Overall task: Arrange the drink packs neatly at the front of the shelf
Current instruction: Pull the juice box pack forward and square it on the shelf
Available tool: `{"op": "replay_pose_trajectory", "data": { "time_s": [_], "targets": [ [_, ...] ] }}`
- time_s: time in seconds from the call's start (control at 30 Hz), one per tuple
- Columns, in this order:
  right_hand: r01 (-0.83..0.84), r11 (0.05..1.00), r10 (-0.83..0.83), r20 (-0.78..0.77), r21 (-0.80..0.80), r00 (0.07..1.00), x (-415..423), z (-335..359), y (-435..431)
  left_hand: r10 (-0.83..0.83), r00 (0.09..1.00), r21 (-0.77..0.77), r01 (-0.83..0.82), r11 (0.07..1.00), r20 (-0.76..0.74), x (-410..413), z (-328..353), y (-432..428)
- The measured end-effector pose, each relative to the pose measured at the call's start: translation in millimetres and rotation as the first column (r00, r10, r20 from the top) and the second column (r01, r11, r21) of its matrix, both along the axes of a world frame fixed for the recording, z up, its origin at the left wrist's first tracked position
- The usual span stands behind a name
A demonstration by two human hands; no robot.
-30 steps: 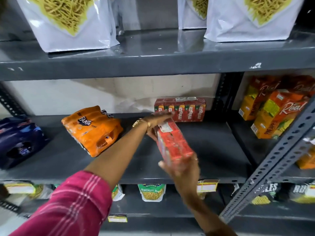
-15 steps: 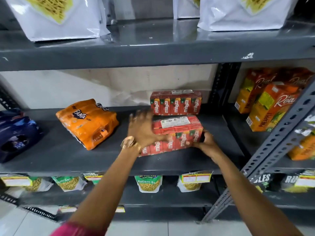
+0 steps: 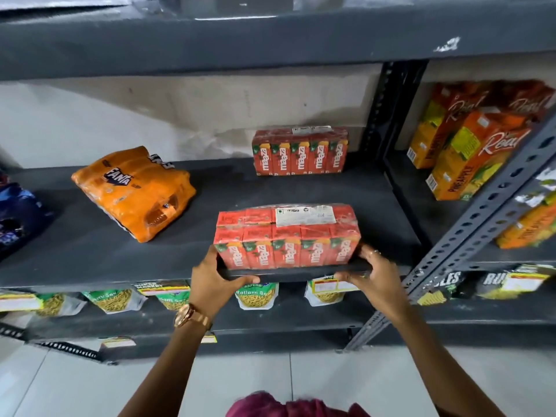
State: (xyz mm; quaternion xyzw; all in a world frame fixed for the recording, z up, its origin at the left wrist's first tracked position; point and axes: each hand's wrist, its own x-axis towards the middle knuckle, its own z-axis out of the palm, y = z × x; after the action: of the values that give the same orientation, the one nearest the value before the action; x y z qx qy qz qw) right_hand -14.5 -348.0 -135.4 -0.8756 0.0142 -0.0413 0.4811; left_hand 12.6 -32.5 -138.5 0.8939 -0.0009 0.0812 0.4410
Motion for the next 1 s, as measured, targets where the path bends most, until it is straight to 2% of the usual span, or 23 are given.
{"op": "replay_pose_trajectory", "data": {
  "time_s": [0.17, 0.27, 0.47, 0.6, 0.7, 0.77, 0.83, 0.9, 0.93, 1.0],
  "targets": [
    [0.172, 0.980, -0.156, 0.158, -0.097, 0.975, -9.4, -8.2, 17.2, 0.045, 0.997, 0.036, -0.048, 0.998, 0.065, -4.0, -9.9, 4.3],
    [0.215, 0.972, -0.196, 0.188, -0.090, 0.963, -9.1, -12.1, 21.0, 0.039, 0.999, 0.002, -0.039, 0.999, 0.035, -6.2, -6.9, 3.8],
    [0.241, 0.969, -0.247, 0.131, 0.058, 0.960, -6.0, -13.5, 22.3, 0.020, 1.000, -0.045, -0.020, 0.999, -0.003, -7.6, -0.9, 3.4],
    [0.284, 0.958, -0.277, 0.142, -0.031, 0.950, -5.7, -17.3, 23.5, 0.025, 0.999, -0.050, -0.024, 0.998, 0.023, -9.9, 3.5, 0.7],
    [0.286, 0.958, -0.281, 0.132, -0.014, 0.950, -10.9, -13.9, 29.7, -0.070, 0.997, -0.021, 0.069, 0.997, -0.028, -8.1, 12.9, 5.9],
    [0.365, 0.929, -0.367, 0.232, 0.054, 0.901, -23.1, -12.0, 43.5, -0.177, 0.980, -0.019, 0.176, 0.984, -0.096, -3.9, 18.8, 23.9],
    [0.438, 0.897, -0.415, 0.453, 0.059, 0.789, -43.4, -9.1, 69.3, -0.195, 0.980, -0.005, 0.195, 0.981, -0.046, 2.9, 33.7, 52.5],
    [0.359, 0.933, -0.278, 0.622, -0.004, 0.732, -62.2, -1.5, 107.6, -0.124, 0.980, 0.033, 0.121, 0.992, 0.155, 19.6, 57.2, 87.0],
    [0.258, 0.964, -0.152, 0.672, -0.060, 0.725, -67.5, 6.0, 135.3, -0.074, 0.966, 0.064, 0.059, 0.996, 0.249, 32.2, 69.4, 109.8],
    [-0.008, 0.976, 0.159, 0.684, -0.218, 0.712, -66.8, 22.1, 193.3, 0.016, 0.943, 0.125, -0.061, 0.990, 0.333, 64.3, 93.1, 151.7]
  ]
}}
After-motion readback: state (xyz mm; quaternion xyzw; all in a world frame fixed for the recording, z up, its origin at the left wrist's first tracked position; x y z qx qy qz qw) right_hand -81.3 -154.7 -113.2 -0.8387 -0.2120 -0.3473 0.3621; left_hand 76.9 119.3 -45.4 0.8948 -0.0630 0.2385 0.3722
